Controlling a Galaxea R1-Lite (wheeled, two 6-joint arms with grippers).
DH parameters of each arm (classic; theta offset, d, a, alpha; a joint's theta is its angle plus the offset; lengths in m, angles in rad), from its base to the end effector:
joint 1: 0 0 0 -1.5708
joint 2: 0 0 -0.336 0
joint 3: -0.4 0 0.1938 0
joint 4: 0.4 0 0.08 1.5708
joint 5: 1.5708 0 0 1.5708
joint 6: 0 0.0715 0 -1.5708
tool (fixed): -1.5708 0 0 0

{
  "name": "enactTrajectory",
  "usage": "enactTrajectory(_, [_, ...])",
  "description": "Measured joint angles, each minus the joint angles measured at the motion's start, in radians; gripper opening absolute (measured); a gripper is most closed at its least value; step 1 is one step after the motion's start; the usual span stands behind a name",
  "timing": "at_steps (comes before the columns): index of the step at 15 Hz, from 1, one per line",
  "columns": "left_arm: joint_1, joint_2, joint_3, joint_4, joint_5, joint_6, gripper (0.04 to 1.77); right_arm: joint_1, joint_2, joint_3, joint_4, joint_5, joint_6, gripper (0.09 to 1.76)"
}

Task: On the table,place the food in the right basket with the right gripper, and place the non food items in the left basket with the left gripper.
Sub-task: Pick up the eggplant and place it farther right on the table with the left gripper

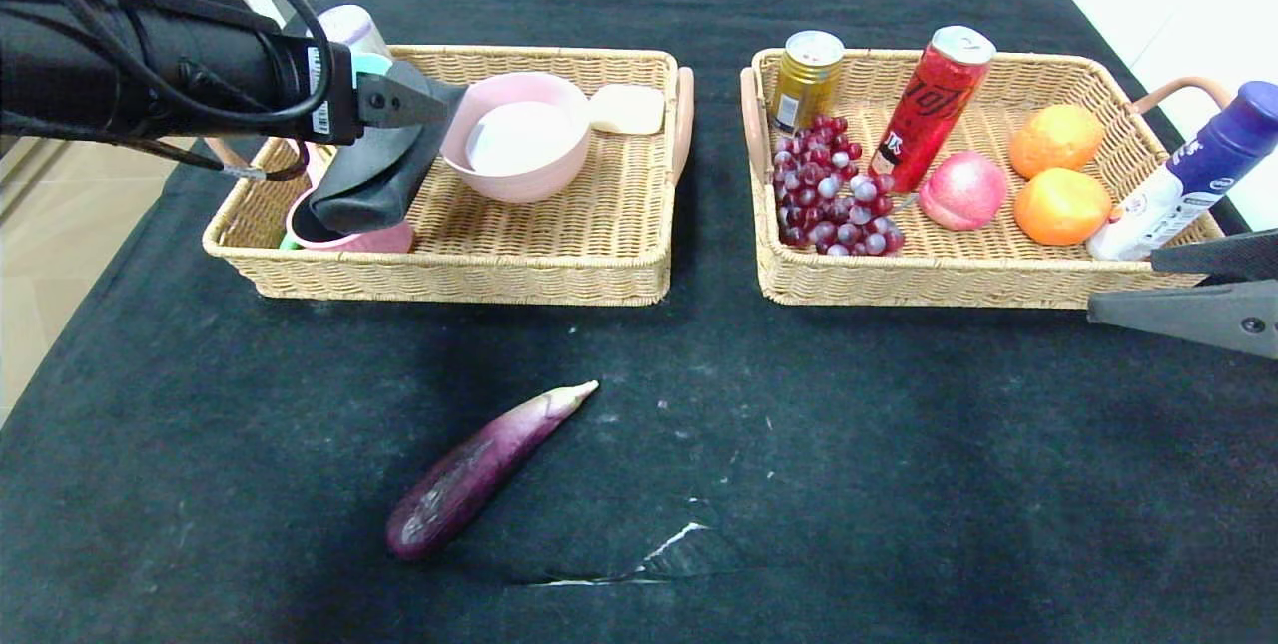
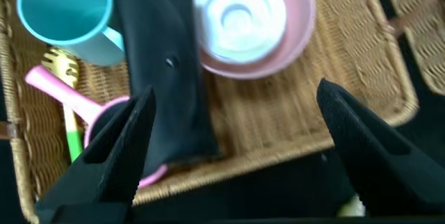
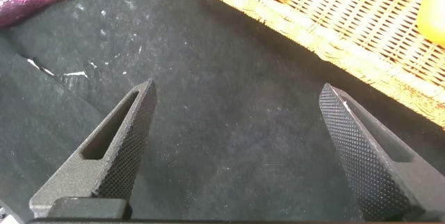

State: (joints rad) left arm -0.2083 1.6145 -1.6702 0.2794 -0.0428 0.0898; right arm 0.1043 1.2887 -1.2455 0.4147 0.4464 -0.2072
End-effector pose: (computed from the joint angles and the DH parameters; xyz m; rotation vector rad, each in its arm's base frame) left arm 0.3285 -0.0726 0.3874 0.1075 0.2122 -0.2600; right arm 0.2133 0.0534 0.3265 -0.1195 0.3986 0.5855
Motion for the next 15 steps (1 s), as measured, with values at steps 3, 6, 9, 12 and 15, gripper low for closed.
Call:
enactTrajectory(3, [-0.064, -0.078, 0.042, 0.09, 0.011, 0.008, 1.69, 0.0, 0.0, 0.002, 0.0, 0.0, 0.0, 1.71])
enactTrajectory(6, [-0.134, -0.125, 0.079, 0.166, 0.087, 0.009, 1.7, 0.001, 0.0, 0.003, 0.0, 0.0, 0.0, 1.71])
enactTrajectory(9, [-0.204, -0.141, 0.099, 0.256, 0.157, 0.006, 1.7, 0.001, 0.0, 0.003, 0.0, 0.0, 0.0, 1.71])
enactTrajectory(12, [-0.258, -0.141, 0.122, 0.353, 0.187, 0.008, 1.7, 0.001, 0.0, 0.003, 0.0, 0.0, 0.0, 1.71])
enactTrajectory(15, [-0.279, -0.137, 0.128, 0.474, 0.19, 0.024, 1.71, 0.001, 0.0, 0.003, 0.0, 0.0, 0.0, 1.71])
